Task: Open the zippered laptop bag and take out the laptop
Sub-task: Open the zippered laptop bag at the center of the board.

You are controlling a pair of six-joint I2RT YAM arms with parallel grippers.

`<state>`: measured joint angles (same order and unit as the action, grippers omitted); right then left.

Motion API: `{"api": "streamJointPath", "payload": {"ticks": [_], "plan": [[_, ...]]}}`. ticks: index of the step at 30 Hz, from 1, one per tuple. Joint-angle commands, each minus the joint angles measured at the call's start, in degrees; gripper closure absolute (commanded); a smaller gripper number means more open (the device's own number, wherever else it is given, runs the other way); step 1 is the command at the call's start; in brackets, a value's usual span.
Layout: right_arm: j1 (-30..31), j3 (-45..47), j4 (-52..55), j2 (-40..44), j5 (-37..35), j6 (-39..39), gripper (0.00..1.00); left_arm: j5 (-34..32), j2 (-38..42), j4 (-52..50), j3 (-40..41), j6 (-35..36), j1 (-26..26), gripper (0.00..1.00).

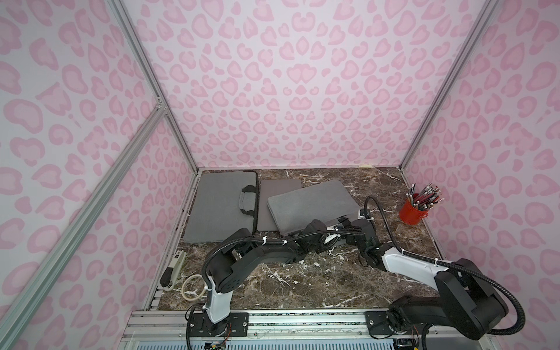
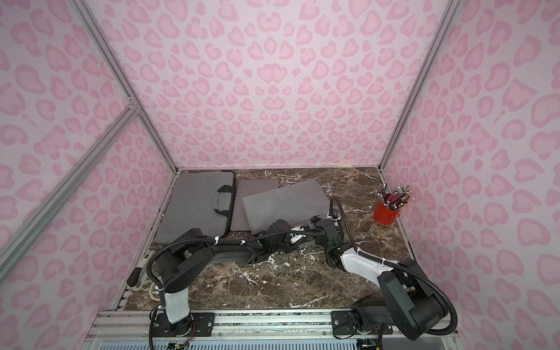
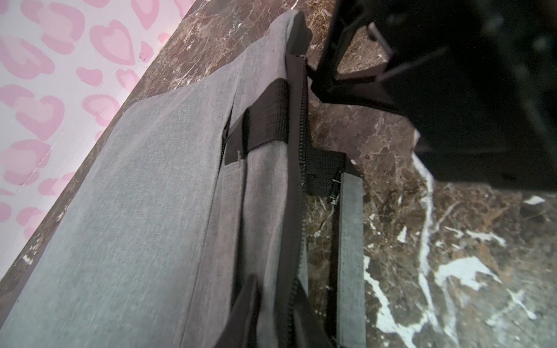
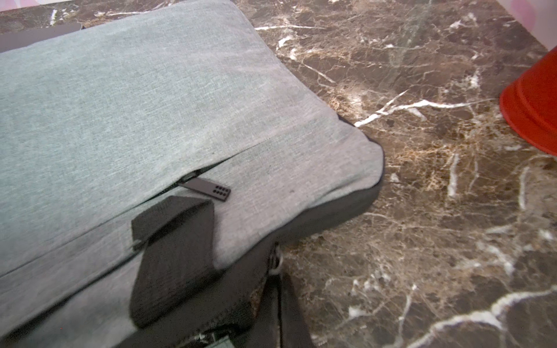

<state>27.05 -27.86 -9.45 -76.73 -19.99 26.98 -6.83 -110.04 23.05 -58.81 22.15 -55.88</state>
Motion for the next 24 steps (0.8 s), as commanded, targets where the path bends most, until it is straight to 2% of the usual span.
{"api": "streamJointPath", "payload": {"ticks": [1, 2, 12, 24], "plan": [[0.1, 0.2, -1.0, 0.6, -1.9, 0.4, 1.0, -2.3, 1.0, 2.6, 0.2, -0.6, 0.1, 0.93], [0.1, 0.2, -0.8, 0.8, -2.2, 0.4, 1.0, -2.5, 1.5, 2.6, 0.7, -0.4, 0.1, 0.99], [-1.0, 0.9, 1.1, 3.3, -3.3, 0.8, 1.0, -3.0, 6.7, 4.0, 5.9, -0.4, 1.2, 0.99], [-6.4, 3.5, 0.0, 7.1, 1.5, 2.1, 1.0, -1.5, 15.1, 2.8, 12.2, 0.5, 2.4, 0.99]]}}
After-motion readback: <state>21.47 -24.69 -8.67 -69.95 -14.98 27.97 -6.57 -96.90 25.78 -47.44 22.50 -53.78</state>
